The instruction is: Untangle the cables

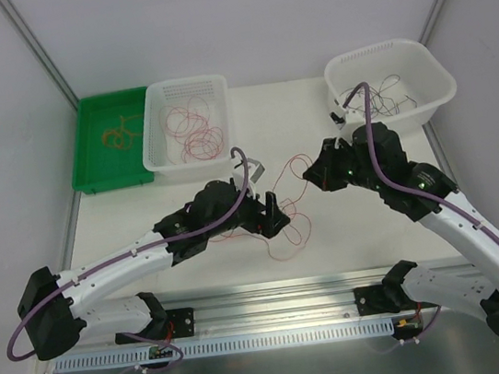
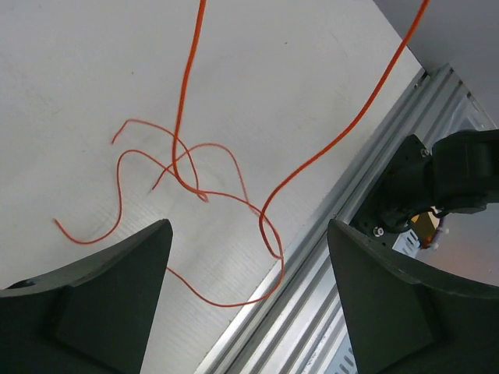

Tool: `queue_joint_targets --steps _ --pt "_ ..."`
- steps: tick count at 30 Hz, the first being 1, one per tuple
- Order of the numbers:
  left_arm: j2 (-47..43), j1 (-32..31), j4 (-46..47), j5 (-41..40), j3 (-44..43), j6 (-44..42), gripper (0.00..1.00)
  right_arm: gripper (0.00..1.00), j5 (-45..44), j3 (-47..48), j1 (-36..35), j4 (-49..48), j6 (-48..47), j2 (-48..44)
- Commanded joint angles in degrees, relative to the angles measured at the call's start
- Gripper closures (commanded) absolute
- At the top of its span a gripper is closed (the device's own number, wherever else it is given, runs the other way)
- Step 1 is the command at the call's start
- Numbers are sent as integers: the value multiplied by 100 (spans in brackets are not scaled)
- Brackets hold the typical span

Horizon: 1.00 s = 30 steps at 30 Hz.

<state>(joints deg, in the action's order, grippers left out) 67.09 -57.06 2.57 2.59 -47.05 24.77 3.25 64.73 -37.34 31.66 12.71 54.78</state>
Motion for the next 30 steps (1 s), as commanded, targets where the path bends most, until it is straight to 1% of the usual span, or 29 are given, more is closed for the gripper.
queue_joint_targets --steps 1,5,7,12,13,16,17,19,20,21,22,23,25,26,27,28,30 --pt "-135 -69 709 364 -24 -385 18 99 273 180 -89 -28 -6 15" --pt "84 -95 1271 479 20 -570 19 99 317 163 -229 -90 56 32" --pt "207 -95 1351 462 -23 -605 21 99 317 172 -265 -116 82 24" --pt "533 -174 1360 602 -138 -561 30 99 273 163 -291 -90 100 -38" --pt "542 -192 1352 602 -147 -561 37 99 273 145 -300 -90 91 -64" --pt "551 -218 1352 629 -130 -518 51 99 238 93 -300 -99 91 -82" --pt "516 -227 1352 629 -121 -500 65 99 194 40 -300 -107 91 -82" --pt "472 -227 1343 611 -77 -474 78 98 142 -13 -300 -99 100 -73" --pt "393 -227 1325 585 -68 -447 92 96 89 -91 -291 -99 100 -73" --pt "366 -227 1273 541 -68 -447 98 94 54 -136 -291 -99 109 -73" --pt "323 -227 1168 445 -94 -421 100 91 1 -197 -300 -107 109 -82" --pt "235 -218 1063 401 -112 -403 100 80 -130 -293 -300 -81 126 -82" --pt "164 -218 799 182 -277 -395 100 62 -289 -417 -300 -20 118 -82" --pt "94 -201 450 111 -340 -403 100 49 -542 -461 -300 24 109 -82" --pt "59 -183 298 32 -410 -412 100 44 -623 -592 -300 94 92 -91" --pt "32 -148 97 -21 -550 -403 100 38 -763 -645 -291 121 74 -99" --pt "-90 10 -369 -83 -717 -368 100 34 -860 -821 -291 191 56 -135"
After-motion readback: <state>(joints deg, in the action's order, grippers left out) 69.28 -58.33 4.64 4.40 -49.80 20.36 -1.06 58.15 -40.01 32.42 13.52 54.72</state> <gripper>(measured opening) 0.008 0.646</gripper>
